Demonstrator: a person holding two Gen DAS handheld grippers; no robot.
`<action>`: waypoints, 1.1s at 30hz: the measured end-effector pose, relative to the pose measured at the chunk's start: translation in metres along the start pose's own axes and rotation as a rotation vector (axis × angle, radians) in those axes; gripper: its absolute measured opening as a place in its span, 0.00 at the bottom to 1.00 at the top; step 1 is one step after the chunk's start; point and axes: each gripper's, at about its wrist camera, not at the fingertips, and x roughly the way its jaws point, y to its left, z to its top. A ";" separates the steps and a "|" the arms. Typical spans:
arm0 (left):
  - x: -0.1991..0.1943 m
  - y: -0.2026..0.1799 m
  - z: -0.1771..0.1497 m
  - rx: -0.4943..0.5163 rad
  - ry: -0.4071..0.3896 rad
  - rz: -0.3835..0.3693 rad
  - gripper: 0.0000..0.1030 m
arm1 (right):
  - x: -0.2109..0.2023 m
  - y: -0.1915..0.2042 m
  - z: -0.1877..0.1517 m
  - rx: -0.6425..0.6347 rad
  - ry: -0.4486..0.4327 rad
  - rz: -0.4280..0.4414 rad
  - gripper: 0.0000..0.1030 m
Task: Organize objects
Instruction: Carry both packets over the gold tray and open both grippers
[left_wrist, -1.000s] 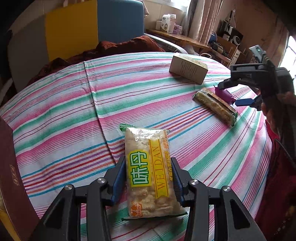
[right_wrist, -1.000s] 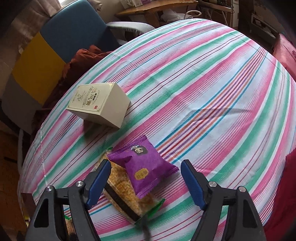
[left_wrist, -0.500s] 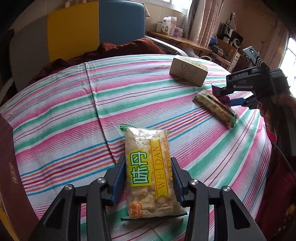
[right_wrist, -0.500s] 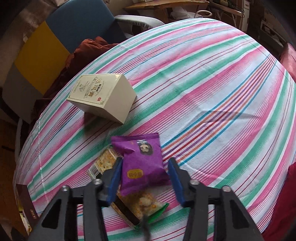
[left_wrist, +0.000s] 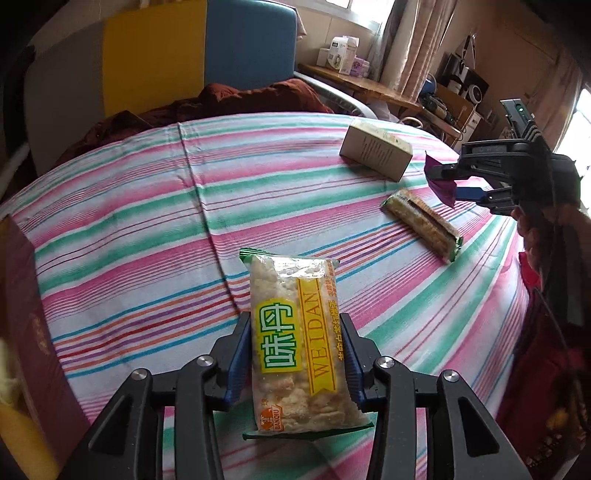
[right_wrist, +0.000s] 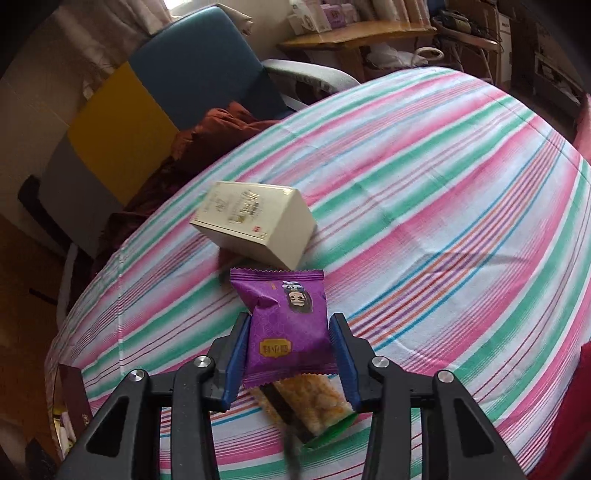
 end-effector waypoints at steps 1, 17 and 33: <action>-0.005 0.001 -0.001 -0.004 -0.006 0.001 0.43 | -0.002 0.003 0.000 -0.011 -0.007 0.010 0.42; -0.108 0.050 -0.019 -0.113 -0.163 0.076 0.43 | -0.028 0.051 -0.024 -0.190 -0.021 0.127 0.42; -0.189 0.188 -0.060 -0.440 -0.299 0.266 0.43 | -0.035 0.282 -0.150 -0.662 0.157 0.427 0.42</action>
